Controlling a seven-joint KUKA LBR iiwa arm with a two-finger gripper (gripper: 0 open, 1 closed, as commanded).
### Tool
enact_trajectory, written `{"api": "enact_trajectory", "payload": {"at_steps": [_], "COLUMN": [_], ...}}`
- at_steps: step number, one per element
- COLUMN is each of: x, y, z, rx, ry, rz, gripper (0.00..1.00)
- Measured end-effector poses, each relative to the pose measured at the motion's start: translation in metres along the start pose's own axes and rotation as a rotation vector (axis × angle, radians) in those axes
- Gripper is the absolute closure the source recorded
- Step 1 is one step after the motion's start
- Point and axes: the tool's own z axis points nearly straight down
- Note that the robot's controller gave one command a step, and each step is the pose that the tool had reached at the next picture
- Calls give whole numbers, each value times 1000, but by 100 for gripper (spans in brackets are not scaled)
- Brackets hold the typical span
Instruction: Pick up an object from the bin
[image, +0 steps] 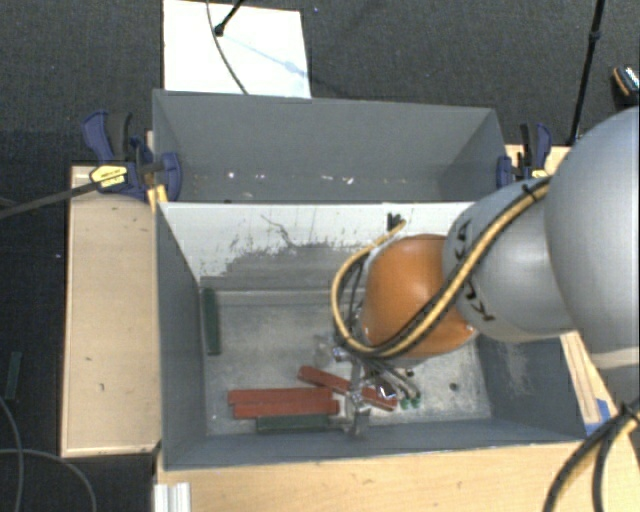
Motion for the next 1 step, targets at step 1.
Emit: {"api": "enact_trajectory", "payload": {"at_steps": [1], "x": [-1], "y": [-2], "z": [0], "rx": [1], "ry": [0], "rz": [7], "gripper": [100]}}
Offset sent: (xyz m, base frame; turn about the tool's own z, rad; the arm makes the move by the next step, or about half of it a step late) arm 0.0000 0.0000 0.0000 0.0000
